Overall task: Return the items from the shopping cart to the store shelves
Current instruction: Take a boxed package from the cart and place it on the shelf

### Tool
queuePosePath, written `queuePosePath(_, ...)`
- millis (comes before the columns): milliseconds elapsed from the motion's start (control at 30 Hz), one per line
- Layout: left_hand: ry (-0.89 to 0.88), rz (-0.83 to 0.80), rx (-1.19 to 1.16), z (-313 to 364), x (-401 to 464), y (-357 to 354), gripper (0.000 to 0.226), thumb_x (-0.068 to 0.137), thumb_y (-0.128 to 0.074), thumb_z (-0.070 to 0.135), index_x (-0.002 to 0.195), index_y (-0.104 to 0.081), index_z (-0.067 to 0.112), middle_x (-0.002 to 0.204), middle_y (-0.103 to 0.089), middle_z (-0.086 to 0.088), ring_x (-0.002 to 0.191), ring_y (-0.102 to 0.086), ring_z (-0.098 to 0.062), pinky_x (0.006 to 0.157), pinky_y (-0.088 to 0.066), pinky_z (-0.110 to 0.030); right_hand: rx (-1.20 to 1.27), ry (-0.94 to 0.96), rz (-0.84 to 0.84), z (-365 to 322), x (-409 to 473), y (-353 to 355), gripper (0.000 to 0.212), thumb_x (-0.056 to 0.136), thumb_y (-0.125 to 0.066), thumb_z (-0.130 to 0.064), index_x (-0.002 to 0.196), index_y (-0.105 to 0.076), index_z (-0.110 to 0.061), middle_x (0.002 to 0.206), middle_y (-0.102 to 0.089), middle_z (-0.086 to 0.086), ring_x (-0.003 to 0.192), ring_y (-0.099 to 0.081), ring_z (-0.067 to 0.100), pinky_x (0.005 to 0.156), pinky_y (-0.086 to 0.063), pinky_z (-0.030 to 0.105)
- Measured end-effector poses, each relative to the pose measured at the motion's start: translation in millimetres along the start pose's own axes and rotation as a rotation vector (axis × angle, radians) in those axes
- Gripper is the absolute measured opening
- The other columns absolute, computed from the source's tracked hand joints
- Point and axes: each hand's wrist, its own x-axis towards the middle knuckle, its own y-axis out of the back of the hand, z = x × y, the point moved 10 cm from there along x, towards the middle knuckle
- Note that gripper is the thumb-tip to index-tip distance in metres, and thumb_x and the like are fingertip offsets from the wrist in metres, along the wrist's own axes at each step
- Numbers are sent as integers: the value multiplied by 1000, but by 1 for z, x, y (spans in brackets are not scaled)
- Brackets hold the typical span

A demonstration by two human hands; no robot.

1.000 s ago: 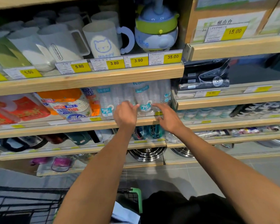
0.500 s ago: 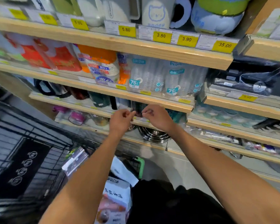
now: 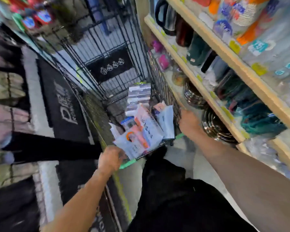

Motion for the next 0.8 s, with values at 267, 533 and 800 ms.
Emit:
queuePosePath(267,94,56,11,11,-58,-61,34,102,-46,34,129,-63,23,138,-54,0,137,-37,-19,111,-34,-32,-29,121,155,21,-29,-11,17,84,-63,10,100,-64,7,99,-67,23,93,-66,36,74,-55,38)
queuePosePath(533,225,-67,233,17,-126,-106,29,94,-55,43,117,-70,31,117,-69,3,112,-62,-19,91,-49,-33,-65,51,127,62,-110,-47,18,88,-59,6,107,-61,5,105,-67,22,100,-64,38,79,-53,41)
queuePosePath(800,98,-217,513,19,-194,-164,44,88,-60,56,118,-64,25,115,-68,1,108,-65,-21,82,-43,-31,2,23,153,126,-214,-104,18,81,-71,4,79,-58,-9,70,-54,3,68,-52,22,60,-39,26)
